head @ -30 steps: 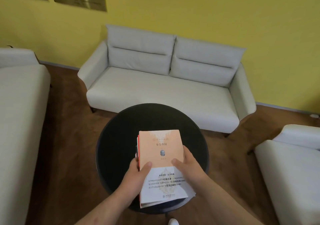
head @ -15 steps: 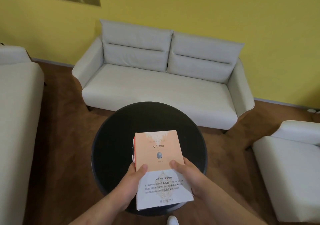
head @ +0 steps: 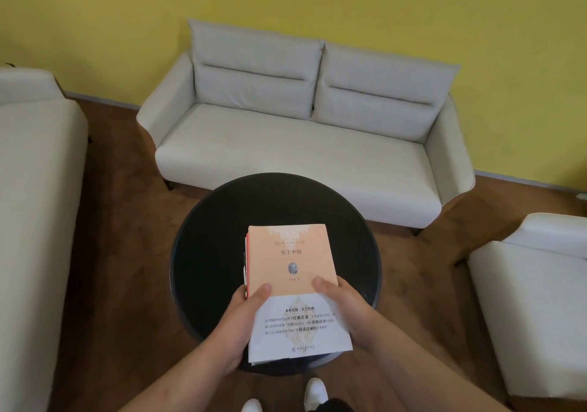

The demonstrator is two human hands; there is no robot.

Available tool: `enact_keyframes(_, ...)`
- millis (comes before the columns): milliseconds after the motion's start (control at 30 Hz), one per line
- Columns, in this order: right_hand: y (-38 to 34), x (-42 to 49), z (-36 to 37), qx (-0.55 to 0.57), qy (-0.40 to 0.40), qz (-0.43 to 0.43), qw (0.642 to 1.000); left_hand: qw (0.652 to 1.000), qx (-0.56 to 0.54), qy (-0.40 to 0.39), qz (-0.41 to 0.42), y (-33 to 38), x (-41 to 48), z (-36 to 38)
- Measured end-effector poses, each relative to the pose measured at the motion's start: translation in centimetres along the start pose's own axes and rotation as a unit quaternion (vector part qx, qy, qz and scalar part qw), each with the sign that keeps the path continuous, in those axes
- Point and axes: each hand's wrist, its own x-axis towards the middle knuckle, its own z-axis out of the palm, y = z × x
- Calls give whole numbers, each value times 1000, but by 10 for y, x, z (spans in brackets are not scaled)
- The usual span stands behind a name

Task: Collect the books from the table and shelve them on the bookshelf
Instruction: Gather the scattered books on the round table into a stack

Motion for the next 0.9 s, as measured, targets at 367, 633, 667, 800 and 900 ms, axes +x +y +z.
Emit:
enact_keyframes(367,-14,8,-39,98,-52,172,979,1000,-13,-1,2,6,-10,40)
enact_keyframes(633,-25,28,-61,113,-72,253,958,996,-61,65,9,1,-13,70)
enact_keyframes(667,-24,30,-63,119,-84,259,955,995,-69,75,9,2,-13,70)
enact_keyframes(800,-27,35,-63,100,-101,272,952,989,-107,103,4,3,-9,63)
enact_keyframes(900,-36,35,-67,77,-95,276,953,990,-103,97,19,7,-8,66)
